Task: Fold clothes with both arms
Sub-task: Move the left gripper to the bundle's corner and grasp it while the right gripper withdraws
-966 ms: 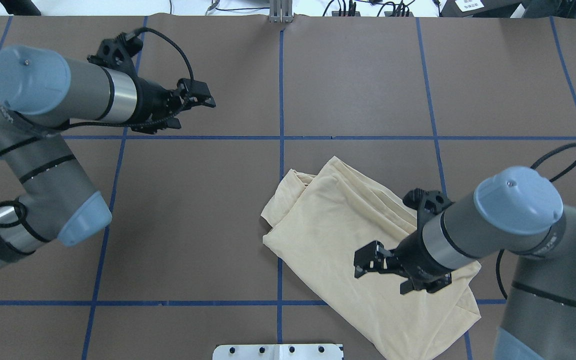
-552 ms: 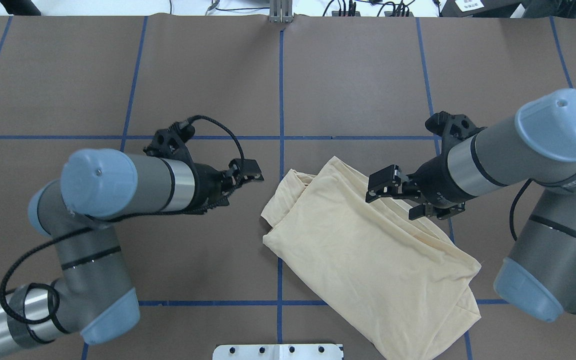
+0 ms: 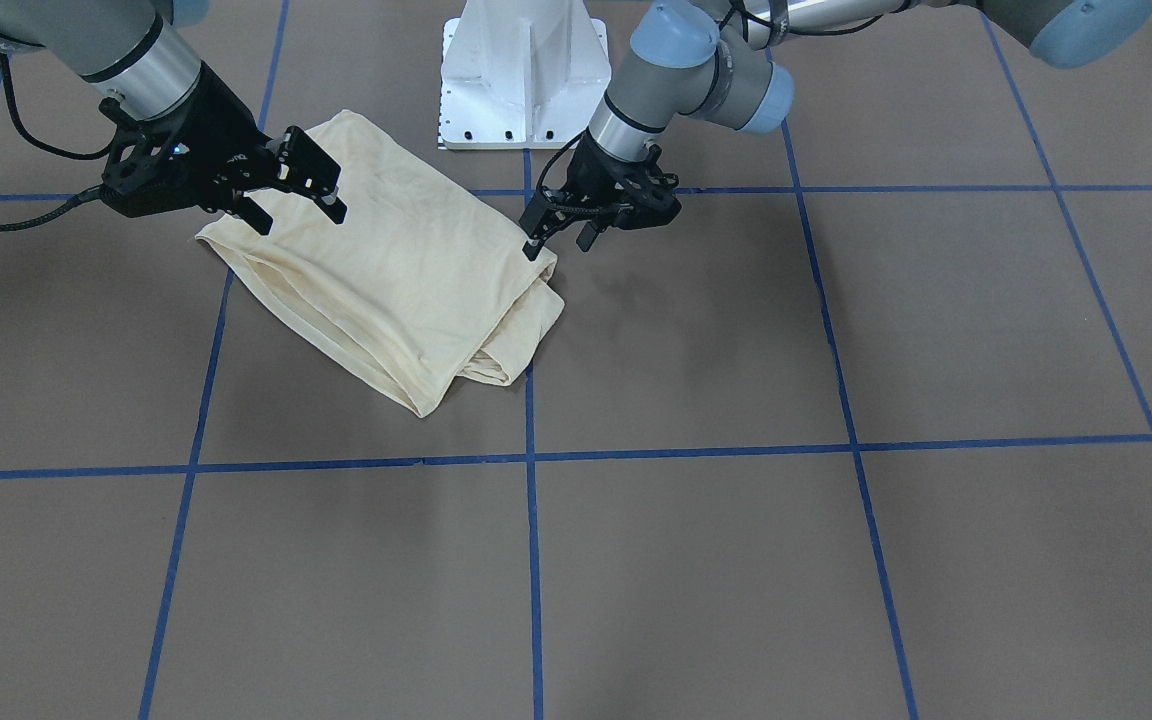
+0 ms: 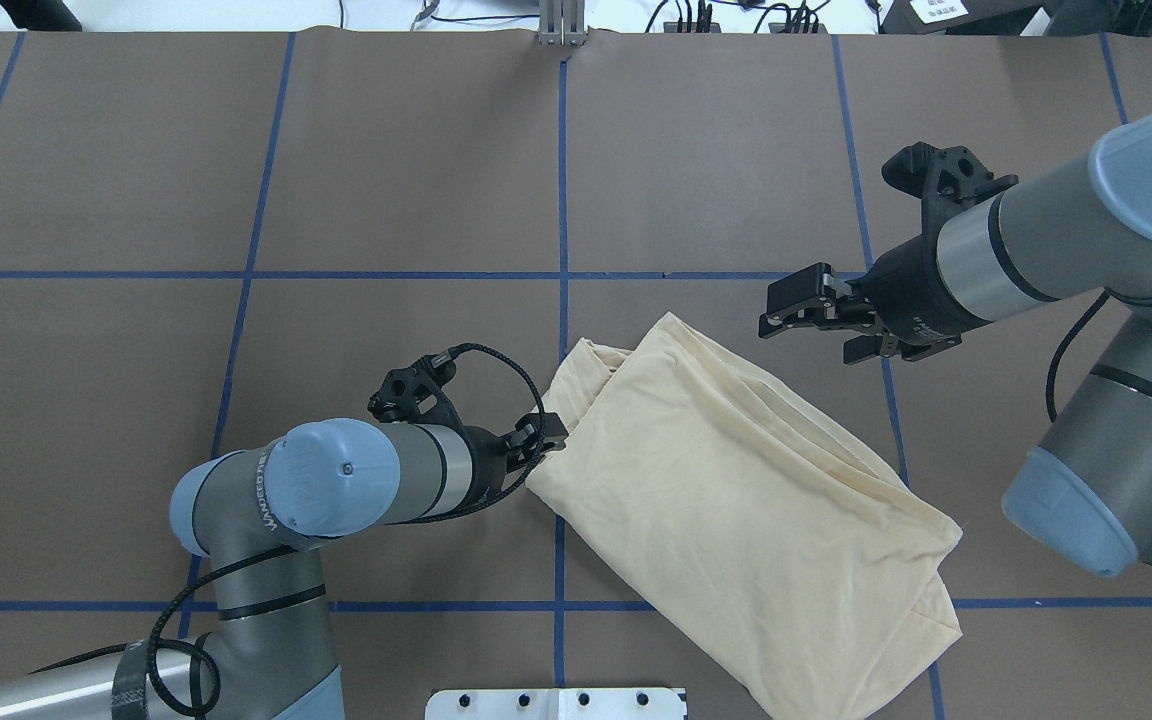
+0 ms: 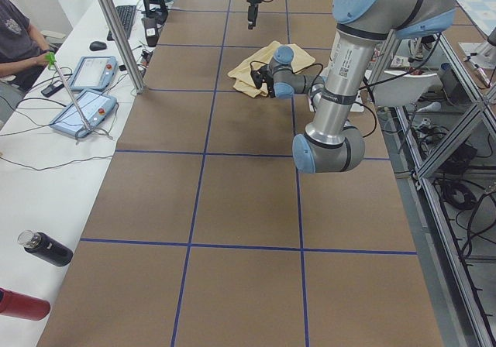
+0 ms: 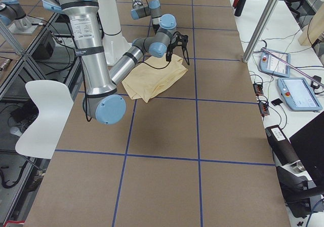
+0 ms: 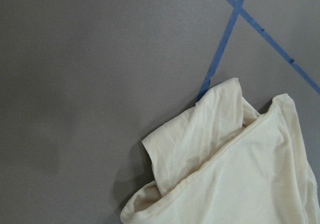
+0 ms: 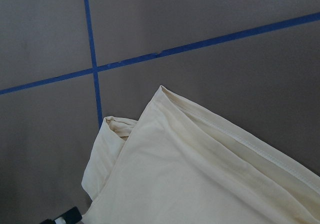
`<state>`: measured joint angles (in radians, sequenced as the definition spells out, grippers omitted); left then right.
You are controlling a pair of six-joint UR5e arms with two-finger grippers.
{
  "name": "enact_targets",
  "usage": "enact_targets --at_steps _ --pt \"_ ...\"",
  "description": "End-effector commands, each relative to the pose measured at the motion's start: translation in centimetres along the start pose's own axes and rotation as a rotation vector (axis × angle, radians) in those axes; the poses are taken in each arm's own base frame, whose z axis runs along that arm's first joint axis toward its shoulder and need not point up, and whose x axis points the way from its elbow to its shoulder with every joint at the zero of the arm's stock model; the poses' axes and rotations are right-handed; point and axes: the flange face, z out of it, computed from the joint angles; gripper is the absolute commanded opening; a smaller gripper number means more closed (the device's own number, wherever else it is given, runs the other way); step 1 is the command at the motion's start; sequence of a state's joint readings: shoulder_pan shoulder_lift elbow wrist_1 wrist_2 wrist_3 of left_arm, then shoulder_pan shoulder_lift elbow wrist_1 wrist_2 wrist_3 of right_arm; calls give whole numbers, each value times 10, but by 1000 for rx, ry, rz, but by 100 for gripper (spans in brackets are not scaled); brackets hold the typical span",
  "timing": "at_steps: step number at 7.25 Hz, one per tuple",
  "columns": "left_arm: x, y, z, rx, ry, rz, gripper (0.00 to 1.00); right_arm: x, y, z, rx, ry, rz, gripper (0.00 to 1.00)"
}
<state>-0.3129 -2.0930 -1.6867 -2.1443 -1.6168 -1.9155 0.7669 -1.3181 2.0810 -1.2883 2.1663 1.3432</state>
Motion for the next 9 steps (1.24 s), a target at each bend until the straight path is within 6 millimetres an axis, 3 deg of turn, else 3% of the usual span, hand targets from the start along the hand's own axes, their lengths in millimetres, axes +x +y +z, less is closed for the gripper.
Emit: enact_targets --at_steps 1,6,8,9 --pt "-1 2 17 7 -23 5 90 -4 -2 0 3 -4 -5 100" --pt "1 12 17 -8 -24 17 82 -1 -5 -1 2 2 4 100" --pt "7 20 20 -10 -46 20 67 1 -6 2 0 8 9 100" --pt "7 20 20 -11 -46 20 50 2 -8 4 0 13 13 100"
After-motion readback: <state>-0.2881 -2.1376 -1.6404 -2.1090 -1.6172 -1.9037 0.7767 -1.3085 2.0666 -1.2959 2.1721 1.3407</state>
